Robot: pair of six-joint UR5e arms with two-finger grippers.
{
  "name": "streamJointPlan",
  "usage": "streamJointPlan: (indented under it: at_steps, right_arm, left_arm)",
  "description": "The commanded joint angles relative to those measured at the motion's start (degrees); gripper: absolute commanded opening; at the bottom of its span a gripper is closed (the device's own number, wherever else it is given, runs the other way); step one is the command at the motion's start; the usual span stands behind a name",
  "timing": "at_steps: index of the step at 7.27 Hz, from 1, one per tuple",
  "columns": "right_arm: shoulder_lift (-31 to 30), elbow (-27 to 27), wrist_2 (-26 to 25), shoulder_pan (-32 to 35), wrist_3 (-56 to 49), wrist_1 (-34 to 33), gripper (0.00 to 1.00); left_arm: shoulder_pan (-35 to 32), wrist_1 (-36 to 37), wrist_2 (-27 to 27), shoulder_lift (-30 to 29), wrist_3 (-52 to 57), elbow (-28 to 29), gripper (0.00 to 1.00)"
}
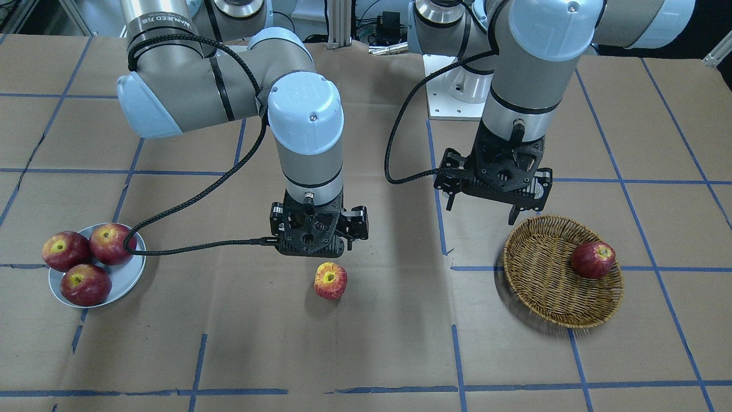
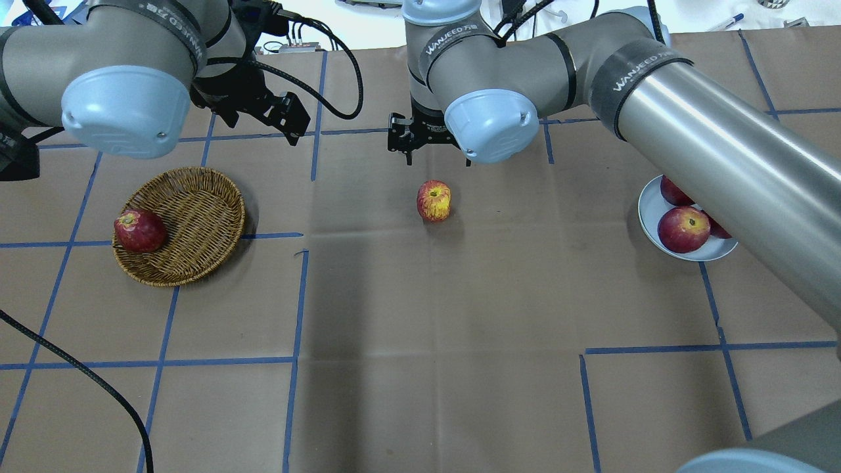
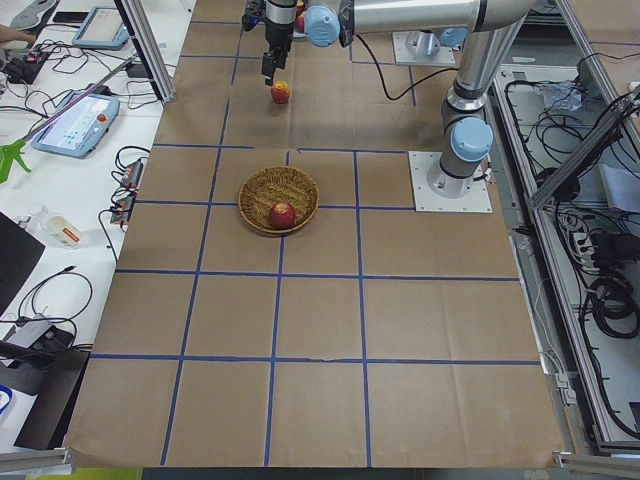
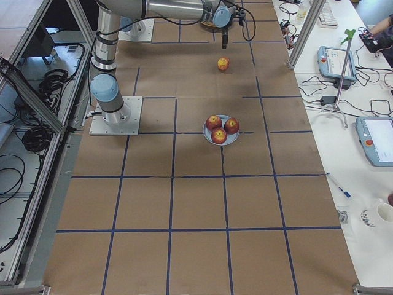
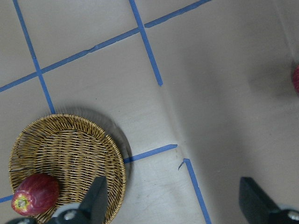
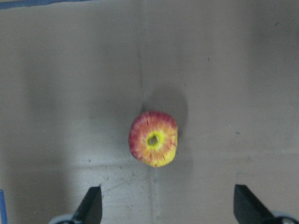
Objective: Transfer apple from basket to plate
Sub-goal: 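Align the right gripper above the apple on the table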
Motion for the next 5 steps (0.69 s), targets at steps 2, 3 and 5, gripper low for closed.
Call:
streamJointPlan:
  at_steps: [2, 3, 5]
  right_arm:
    - [-3.55, 0.91, -0.15, -2.88, -7.09, 5.19, 1.00]
    - [-3.61, 0.92, -0.15, -2.90, -7.16, 5.27, 1.00]
    - [-3.61, 0.92, -0.15, -2.90, -7.16, 5.27, 1.00]
  left_arm:
    - [0.01, -1.67, -1.00, 1.02, -5.15, 0.07, 1.00]
    - [0.18, -1.67, -1.17, 1.03, -5.15, 0.07, 1.00]
    - [0.18, -1.67, -0.65, 0.68, -5.15, 0.50, 1.00]
